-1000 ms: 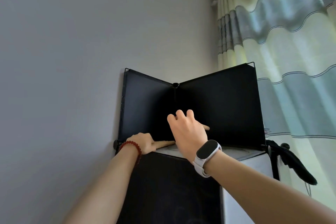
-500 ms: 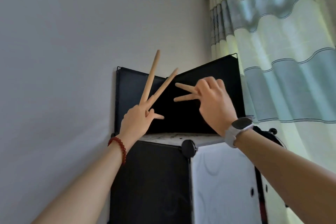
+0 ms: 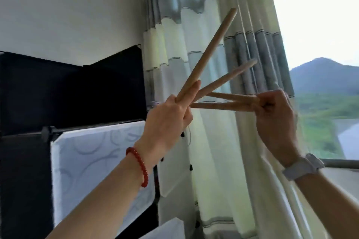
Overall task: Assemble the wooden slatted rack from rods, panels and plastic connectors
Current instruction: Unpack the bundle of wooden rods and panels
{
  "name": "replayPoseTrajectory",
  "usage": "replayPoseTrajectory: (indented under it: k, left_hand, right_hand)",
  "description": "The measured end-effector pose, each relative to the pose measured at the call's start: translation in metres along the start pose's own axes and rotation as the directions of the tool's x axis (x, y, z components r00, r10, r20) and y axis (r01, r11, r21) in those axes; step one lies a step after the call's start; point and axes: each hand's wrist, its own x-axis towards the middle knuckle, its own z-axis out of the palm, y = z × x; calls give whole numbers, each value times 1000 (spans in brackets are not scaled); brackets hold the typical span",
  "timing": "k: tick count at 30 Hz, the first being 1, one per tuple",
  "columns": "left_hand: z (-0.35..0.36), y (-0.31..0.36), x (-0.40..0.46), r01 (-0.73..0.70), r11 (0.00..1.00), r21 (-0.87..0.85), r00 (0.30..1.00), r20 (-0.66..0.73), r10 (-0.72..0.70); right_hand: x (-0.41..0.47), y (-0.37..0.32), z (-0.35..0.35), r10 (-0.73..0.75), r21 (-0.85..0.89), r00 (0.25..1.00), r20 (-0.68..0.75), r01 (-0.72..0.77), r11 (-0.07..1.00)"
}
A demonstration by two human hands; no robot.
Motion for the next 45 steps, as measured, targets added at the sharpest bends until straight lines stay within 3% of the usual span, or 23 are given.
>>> replayPoseTrajectory:
  k: [4, 7, 11, 16, 22, 26, 29, 32, 34, 37, 41, 43, 45]
  left_hand:
    - [79, 100, -25, -84, 995, -49, 974, 207, 92]
    - [140, 173, -79, -82, 977, -198, 902, 402, 157]
    - [203, 266, -167, -99, 935, -340, 762, 579, 291]
    - [248, 380, -253, 95, 824, -558, 524, 732, 435]
    - [302, 480, -317, 328, 697, -638, 285, 770, 571]
    - [352, 529, -337, 596, 648, -474, 20, 815, 579]
    - [396, 563, -338, 800, 583, -143, -249, 805, 539]
    - [433, 584, -336, 841, 468, 273, -506, 705, 497]
    - [452, 599, -330, 782, 326, 531, -613, 564, 553]
    - [470, 634, -316, 674, 207, 709, -661, 454, 597]
    - [476, 698, -294, 689, 284, 667, -670, 437, 600]
    - [476, 739, -277, 694, 318, 646, -665, 406, 627]
    - [476, 782, -259, 677, 272, 684, -643, 371, 670]
  right_hand:
    - [-33, 71, -109, 189, -187, 977, 102, -168, 968]
    - [-78, 110, -189, 357, -371, 921, 152, -282, 885]
    - [-154, 144, -298, 592, -671, 770, 239, -309, 674]
    - [-233, 162, -407, 813, -870, 573, 105, -342, 354]
    - [-276, 192, -492, 911, -929, 404, -78, -360, 80]
    - [-286, 230, -531, 907, -927, 370, -202, -371, -56]
    - [-277, 275, -558, 917, -930, 301, -262, -333, -156]
    - [-263, 320, -576, 939, -935, 225, -262, -299, -189]
    - [-253, 346, -585, 940, -938, 240, -242, -305, -163]
    - [-244, 377, -607, 910, -927, 310, -277, -335, -168]
    - [-240, 401, -644, 777, -788, 396, -490, -582, -200]
    - [-235, 414, -677, 654, -591, 336, -678, -778, -213]
    - [-227, 427, -715, 550, -369, 215, -807, -911, -186]
